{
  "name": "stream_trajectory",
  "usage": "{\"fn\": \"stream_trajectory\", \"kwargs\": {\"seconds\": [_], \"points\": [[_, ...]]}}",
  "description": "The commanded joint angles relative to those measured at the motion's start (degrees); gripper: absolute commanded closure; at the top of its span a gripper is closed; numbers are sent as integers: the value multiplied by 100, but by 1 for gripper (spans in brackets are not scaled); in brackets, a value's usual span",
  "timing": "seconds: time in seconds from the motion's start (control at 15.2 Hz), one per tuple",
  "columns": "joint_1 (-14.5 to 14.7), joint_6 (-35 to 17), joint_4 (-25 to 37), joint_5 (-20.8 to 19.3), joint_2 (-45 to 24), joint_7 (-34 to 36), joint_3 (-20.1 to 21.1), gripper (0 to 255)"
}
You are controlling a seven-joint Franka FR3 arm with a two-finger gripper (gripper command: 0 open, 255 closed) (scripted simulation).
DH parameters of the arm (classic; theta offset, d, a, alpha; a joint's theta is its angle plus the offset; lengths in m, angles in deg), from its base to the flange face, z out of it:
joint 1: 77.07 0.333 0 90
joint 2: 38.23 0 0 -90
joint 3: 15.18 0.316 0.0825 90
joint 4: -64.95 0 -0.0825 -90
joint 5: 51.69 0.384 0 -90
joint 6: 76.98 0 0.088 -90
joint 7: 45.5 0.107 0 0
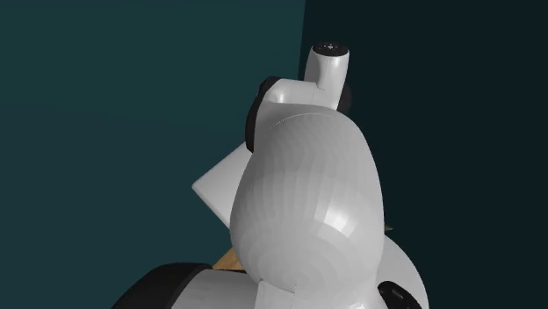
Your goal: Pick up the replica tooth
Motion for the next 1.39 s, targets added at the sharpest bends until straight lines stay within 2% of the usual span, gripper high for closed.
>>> {"fn": "stream_trajectory", "kwargs": {"seconds": [0.0, 0.07, 0.66, 1.32], "points": [[-3, -33, -19, 7, -12, -8, -2, 0], [-3, -31, -22, 4, -6, -7, -2, 255], [-3, -33, -19, 7, -12, -8, -2, 255], [14, 705, 516, -86, 207, 47, 2, 255]]}}
